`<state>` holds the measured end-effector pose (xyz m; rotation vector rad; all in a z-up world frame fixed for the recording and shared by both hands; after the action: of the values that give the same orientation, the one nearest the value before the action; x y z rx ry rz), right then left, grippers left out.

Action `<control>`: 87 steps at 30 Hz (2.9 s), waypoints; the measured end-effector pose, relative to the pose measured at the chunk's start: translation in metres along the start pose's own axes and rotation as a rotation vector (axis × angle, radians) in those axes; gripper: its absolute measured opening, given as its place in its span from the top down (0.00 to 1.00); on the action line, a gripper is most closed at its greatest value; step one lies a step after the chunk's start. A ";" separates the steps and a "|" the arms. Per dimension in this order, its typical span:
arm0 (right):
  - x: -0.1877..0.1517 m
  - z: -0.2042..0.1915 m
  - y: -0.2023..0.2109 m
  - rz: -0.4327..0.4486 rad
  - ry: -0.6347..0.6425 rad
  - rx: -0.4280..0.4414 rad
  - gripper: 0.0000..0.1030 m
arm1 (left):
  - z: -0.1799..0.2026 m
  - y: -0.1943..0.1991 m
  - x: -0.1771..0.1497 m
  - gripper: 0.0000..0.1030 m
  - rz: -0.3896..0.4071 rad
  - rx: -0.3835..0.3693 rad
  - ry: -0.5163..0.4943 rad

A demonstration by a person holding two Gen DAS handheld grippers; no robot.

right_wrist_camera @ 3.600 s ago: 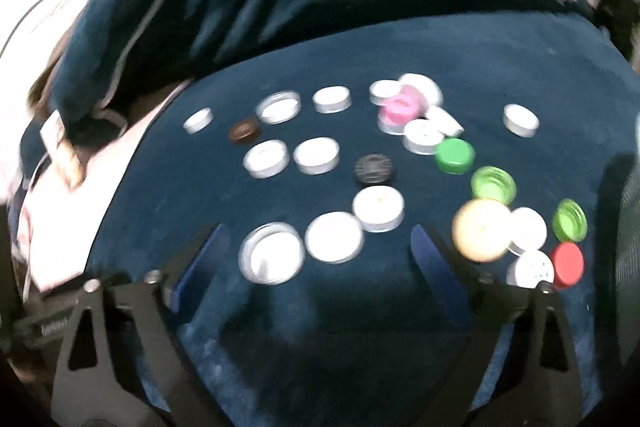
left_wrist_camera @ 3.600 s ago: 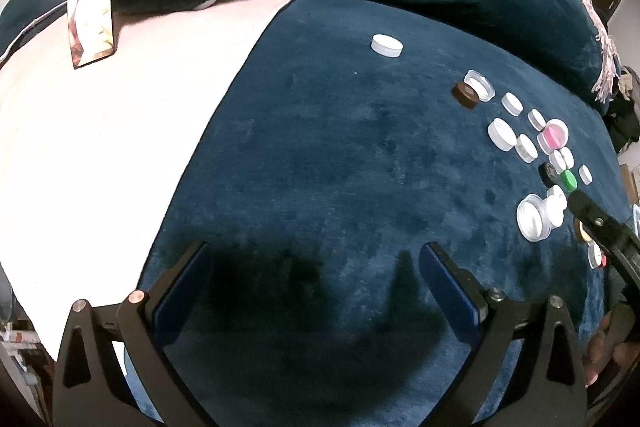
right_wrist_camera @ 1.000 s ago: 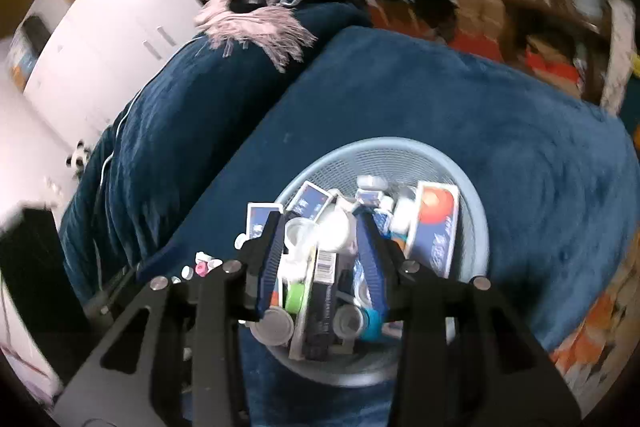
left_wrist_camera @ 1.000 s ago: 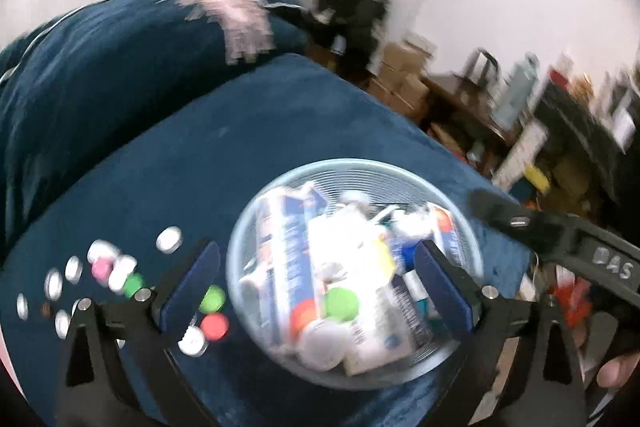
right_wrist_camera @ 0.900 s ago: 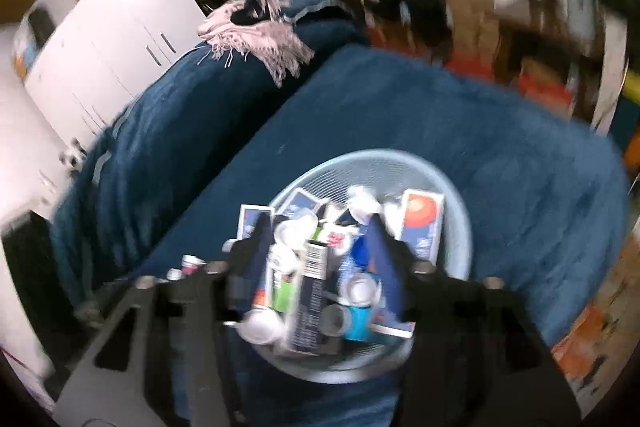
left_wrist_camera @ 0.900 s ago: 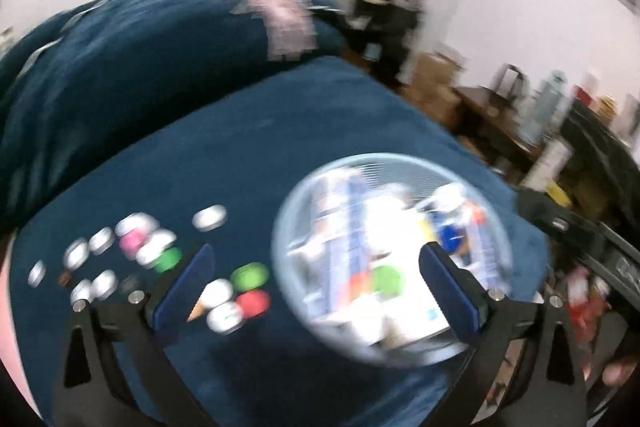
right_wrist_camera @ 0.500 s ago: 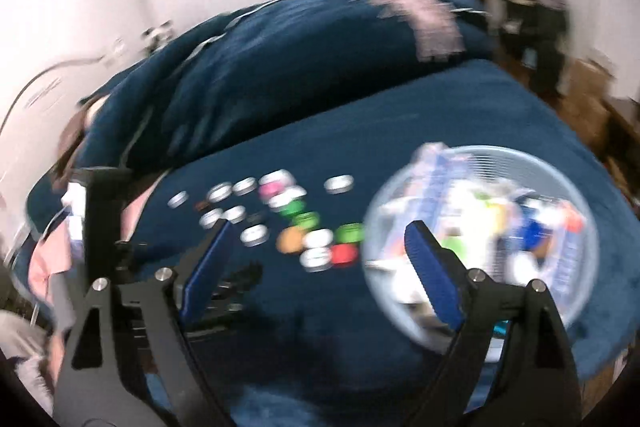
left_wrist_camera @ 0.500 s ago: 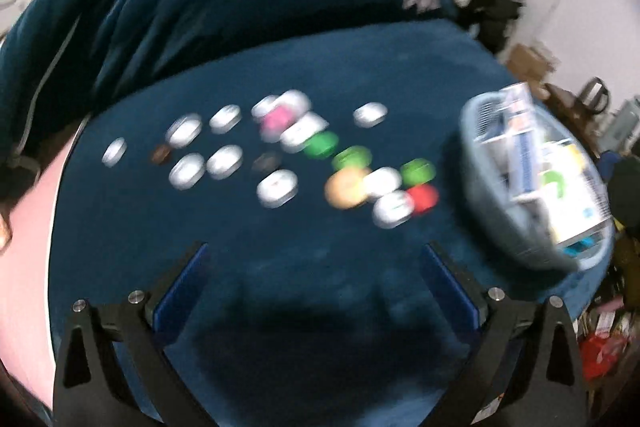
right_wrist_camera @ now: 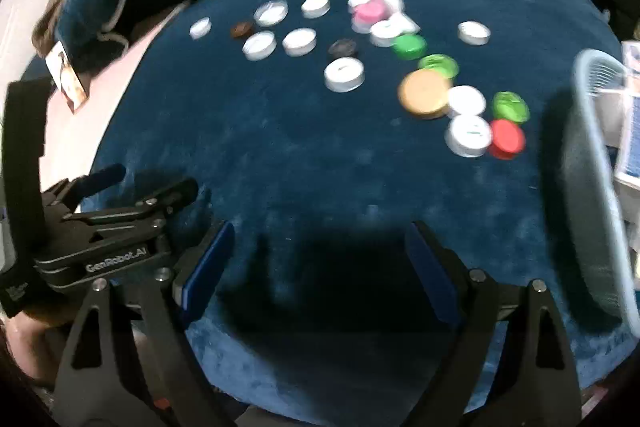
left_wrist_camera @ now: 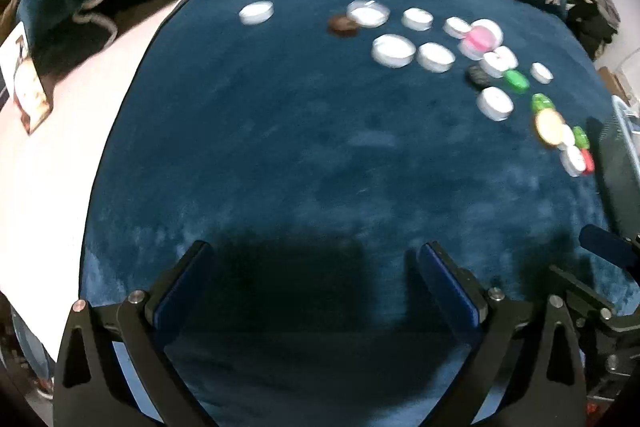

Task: Organize objects
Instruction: 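Move both open tools back over the cap pile, then grasp a white cap with printed text with the right tool, then grasp a large white cap with the left tool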

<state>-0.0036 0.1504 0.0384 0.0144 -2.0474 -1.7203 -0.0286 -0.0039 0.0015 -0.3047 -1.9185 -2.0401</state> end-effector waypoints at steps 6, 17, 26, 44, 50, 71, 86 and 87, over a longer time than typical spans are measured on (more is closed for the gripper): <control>-0.004 -0.006 -0.043 -0.109 0.001 -0.045 0.11 | -0.013 -0.020 -0.011 0.00 -0.003 -0.014 0.007; -0.010 0.001 -0.049 -0.043 -0.014 -0.008 0.00 | -0.010 -0.022 -0.024 0.00 0.135 -0.017 -0.009; -0.012 0.007 -0.039 0.001 -0.027 0.024 0.00 | -0.013 -0.023 -0.019 0.00 0.152 -0.017 -0.009; 0.079 0.030 -0.022 0.231 -0.062 -0.030 0.23 | -0.021 -0.011 0.002 0.01 0.153 -0.089 0.120; 0.091 0.038 -0.049 0.169 -0.066 -0.063 0.53 | -0.017 -0.013 0.011 0.01 0.176 -0.083 0.109; 0.042 0.037 -0.046 0.310 -0.078 0.028 0.70 | 0.046 -0.032 0.089 0.07 0.265 -0.150 -0.102; 0.043 0.033 -0.049 0.304 -0.053 -0.019 0.70 | 0.053 -0.036 0.081 0.69 0.203 -0.148 -0.181; 0.044 0.031 -0.048 0.299 -0.048 -0.030 0.70 | 0.049 -0.031 0.071 0.69 0.196 -0.143 -0.173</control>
<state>-0.0676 0.1559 0.0050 -0.3287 -1.9416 -1.5768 -0.1088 0.0405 0.0022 -0.6962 -1.7589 -2.0800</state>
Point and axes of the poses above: each gripper's, at about its wrist camera, not at the fingertips, and y roughly against the way its jaws point, z to its right, x to its top, the point moved 3 cm from there along -y, roughly the way its jaws point, and after that the axes turned 2 degrees about y, right-handed, at the moved point
